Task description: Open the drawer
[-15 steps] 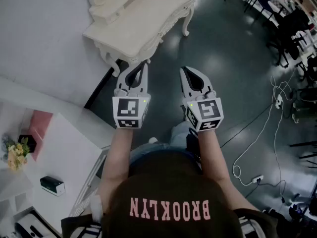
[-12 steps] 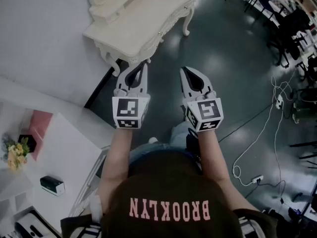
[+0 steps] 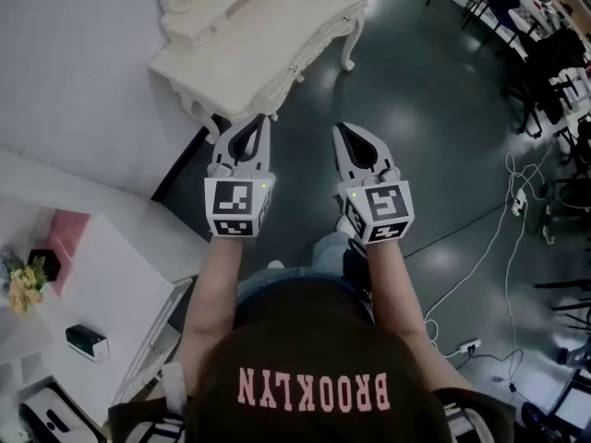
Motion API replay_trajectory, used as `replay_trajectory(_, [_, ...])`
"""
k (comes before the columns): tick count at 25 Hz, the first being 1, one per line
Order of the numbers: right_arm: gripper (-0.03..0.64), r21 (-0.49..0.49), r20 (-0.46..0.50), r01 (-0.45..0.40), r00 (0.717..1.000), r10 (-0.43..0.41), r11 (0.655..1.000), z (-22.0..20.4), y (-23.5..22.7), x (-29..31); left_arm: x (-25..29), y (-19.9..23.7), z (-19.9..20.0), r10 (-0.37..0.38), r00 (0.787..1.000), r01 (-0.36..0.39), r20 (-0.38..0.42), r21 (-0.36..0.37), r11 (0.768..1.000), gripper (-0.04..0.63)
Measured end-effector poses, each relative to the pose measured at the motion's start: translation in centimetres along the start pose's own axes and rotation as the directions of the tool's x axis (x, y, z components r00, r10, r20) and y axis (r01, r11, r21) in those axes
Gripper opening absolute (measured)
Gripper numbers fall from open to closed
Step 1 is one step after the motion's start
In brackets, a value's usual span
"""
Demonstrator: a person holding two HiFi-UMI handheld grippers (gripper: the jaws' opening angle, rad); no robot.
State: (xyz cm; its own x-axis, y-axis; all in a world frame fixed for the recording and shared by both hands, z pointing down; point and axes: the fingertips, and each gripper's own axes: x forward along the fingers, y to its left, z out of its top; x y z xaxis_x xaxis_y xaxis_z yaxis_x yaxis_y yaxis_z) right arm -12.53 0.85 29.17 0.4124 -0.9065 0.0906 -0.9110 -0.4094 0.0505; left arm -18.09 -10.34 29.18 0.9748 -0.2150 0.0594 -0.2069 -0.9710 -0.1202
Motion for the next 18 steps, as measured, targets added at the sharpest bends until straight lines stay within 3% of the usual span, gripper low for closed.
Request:
replay_trajectory(10, [-0.005, 0.026, 0.005, -0.073, 0.997, 0.073, 0.997, 0.1, -8.5, 4.0, 7.4, -1.4, 0.6, 0.096, 0.995, -0.097, -0.031, -0.046, 0.994, 0.006])
replay_trajectory(18, [-0.005, 0.0, -0.028, -0.211, 0.977, 0.211, 0.978, -0.4, -14.5, 7.8, 12.7, -2.1, 0.2, 0.245, 0.967, -0.251, -0.064, -0.094, 0.964, 0.006])
